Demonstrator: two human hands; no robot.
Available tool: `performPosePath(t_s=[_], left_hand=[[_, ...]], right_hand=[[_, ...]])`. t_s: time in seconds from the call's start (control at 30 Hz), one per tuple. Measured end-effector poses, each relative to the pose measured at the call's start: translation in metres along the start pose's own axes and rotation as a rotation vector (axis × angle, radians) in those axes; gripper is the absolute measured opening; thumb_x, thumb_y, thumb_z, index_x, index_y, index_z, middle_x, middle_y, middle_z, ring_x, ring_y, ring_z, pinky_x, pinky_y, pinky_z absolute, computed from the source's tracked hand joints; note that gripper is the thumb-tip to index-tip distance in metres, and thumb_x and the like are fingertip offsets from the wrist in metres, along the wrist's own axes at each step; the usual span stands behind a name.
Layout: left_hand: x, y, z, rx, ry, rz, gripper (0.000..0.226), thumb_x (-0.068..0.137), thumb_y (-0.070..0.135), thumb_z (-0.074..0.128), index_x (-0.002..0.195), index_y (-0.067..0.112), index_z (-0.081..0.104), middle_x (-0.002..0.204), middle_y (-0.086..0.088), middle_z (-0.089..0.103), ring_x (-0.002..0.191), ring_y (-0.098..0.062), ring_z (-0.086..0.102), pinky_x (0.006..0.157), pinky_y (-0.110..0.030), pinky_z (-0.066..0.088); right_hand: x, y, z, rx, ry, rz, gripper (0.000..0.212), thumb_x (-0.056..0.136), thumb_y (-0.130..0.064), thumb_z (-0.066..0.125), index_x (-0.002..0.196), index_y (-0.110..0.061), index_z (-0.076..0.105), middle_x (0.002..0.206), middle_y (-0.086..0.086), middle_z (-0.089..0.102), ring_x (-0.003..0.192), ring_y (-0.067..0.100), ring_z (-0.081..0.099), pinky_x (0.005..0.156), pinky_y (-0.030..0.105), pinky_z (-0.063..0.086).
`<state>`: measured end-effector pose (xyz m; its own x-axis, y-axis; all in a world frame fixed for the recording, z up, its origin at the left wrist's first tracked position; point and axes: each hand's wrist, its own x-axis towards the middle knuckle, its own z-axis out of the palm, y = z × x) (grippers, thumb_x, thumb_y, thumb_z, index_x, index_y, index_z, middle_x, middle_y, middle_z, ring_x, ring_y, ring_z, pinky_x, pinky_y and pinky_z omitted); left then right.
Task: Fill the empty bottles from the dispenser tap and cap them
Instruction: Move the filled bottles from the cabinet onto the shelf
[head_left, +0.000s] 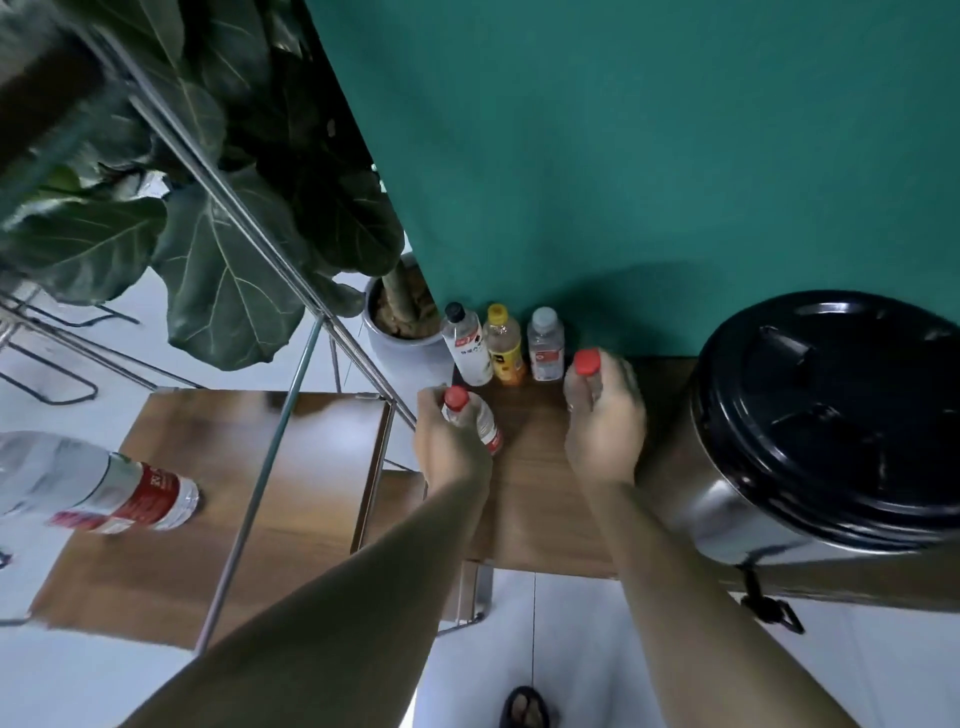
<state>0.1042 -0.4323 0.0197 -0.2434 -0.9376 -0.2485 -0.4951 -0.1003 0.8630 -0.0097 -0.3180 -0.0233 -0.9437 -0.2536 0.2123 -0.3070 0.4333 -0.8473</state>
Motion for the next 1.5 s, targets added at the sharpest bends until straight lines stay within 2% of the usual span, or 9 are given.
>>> performPosePath(t_s=[0.13, 0.27, 0.37, 0.5, 0.67, 0.77, 0.9, 1.07, 1.5], left_hand=[[-0.064, 0.005, -0.033, -0.037, -0.138, 0.006, 0.024, 0.113, 0.021, 0.064, 0.136, 0.029, 0.059, 0.126, 0.006, 0.069, 0.119, -0.018, 0.062, 0.096, -0.034, 0.05], [-0.115, 0.005, -0.083, 0.001, -0.281, 0.098, 0.037, 0.114, 0.027, 0.063, 0.148, 0.036, 0.056, 0.13, 0.015, 0.069, 0.127, -0.014, 0.064, 0.108, -0.034, 0.054], [-0.142, -0.003, -0.123, -0.002, -0.38, 0.214, 0.032, 0.113, 0.03, 0.065, 0.14, 0.043, 0.056, 0.111, 0.031, 0.07, 0.116, -0.005, 0.069, 0.102, -0.03, 0.06], [-0.174, 0.002, -0.186, -0.006, -0.469, 0.313, 0.024, 0.114, 0.035, 0.063, 0.131, 0.049, 0.055, 0.104, 0.036, 0.068, 0.104, 0.012, 0.066, 0.08, -0.007, 0.052], [-0.192, 0.001, -0.273, -0.084, -0.604, 0.424, 0.015, 0.113, 0.039, 0.063, 0.127, 0.035, 0.059, 0.106, 0.019, 0.069, 0.1, -0.004, 0.07, 0.081, -0.019, 0.058], [-0.187, -0.005, -0.321, -0.008, -0.68, 0.49, 0.017, 0.114, 0.04, 0.062, 0.13, 0.036, 0.059, 0.107, 0.017, 0.071, 0.096, -0.009, 0.073, 0.084, -0.03, 0.061], [-0.169, -0.018, -0.379, 0.009, -0.715, 0.521, 0.018, 0.112, 0.029, 0.067, 0.129, 0.033, 0.063, 0.108, 0.018, 0.072, 0.104, -0.005, 0.07, 0.085, -0.019, 0.054], [-0.131, -0.029, -0.44, 0.009, -0.668, 0.551, 0.015, 0.109, 0.034, 0.071, 0.121, 0.035, 0.064, 0.106, 0.016, 0.073, 0.1, -0.007, 0.069, 0.089, -0.035, 0.058], [-0.021, 0.004, -0.505, -0.063, -0.551, 0.62, 0.01, 0.109, 0.032, 0.07, 0.119, 0.029, 0.066, 0.107, 0.018, 0.072, 0.106, -0.007, 0.069, 0.095, -0.033, 0.055]], right_hand=[[-0.053, -0.04, -0.052, 0.077, -0.074, -0.059, 0.02, 0.11, -0.014, 0.069, 0.13, -0.012, 0.07, 0.122, -0.003, 0.069, 0.103, -0.002, 0.062, 0.091, 0.009, 0.044], [-0.11, -0.08, -0.094, 0.097, -0.162, -0.055, 0.02, 0.111, -0.017, 0.069, 0.131, -0.017, 0.07, 0.124, -0.008, 0.07, 0.111, -0.01, 0.062, 0.098, 0.005, 0.042], [-0.15, -0.113, -0.119, 0.053, -0.197, -0.02, 0.031, 0.11, -0.019, 0.071, 0.14, -0.021, 0.07, 0.135, -0.013, 0.07, 0.123, -0.009, 0.062, 0.104, 0.005, 0.043], [-0.201, -0.158, -0.143, -0.024, -0.188, -0.049, 0.03, 0.11, -0.022, 0.068, 0.14, -0.02, 0.069, 0.138, -0.01, 0.069, 0.126, 0.007, 0.065, 0.108, 0.025, 0.054], [-0.268, -0.21, -0.154, -0.028, -0.147, -0.009, 0.021, 0.111, -0.029, 0.067, 0.131, -0.023, 0.071, 0.129, -0.012, 0.07, 0.119, 0.006, 0.066, 0.103, 0.035, 0.056], [-0.304, -0.233, -0.153, -0.038, -0.15, -0.032, 0.031, 0.109, -0.045, 0.064, 0.13, -0.022, 0.072, 0.127, -0.012, 0.07, 0.116, 0.007, 0.068, 0.098, 0.036, 0.057], [-0.342, -0.265, -0.138, -0.141, -0.159, -0.065, 0.031, 0.107, -0.039, 0.069, 0.134, -0.022, 0.07, 0.127, -0.013, 0.07, 0.112, 0.008, 0.067, 0.093, 0.031, 0.054], [-0.373, -0.314, -0.098, -0.224, -0.183, -0.133, 0.035, 0.106, -0.04, 0.071, 0.137, -0.024, 0.07, 0.134, -0.013, 0.071, 0.116, 0.013, 0.07, 0.092, 0.033, 0.056], [-0.345, -0.393, 0.017, -0.141, -0.177, -0.267, 0.036, 0.107, -0.03, 0.07, 0.141, -0.02, 0.068, 0.14, -0.008, 0.069, 0.118, 0.018, 0.071, 0.097, 0.028, 0.056]])
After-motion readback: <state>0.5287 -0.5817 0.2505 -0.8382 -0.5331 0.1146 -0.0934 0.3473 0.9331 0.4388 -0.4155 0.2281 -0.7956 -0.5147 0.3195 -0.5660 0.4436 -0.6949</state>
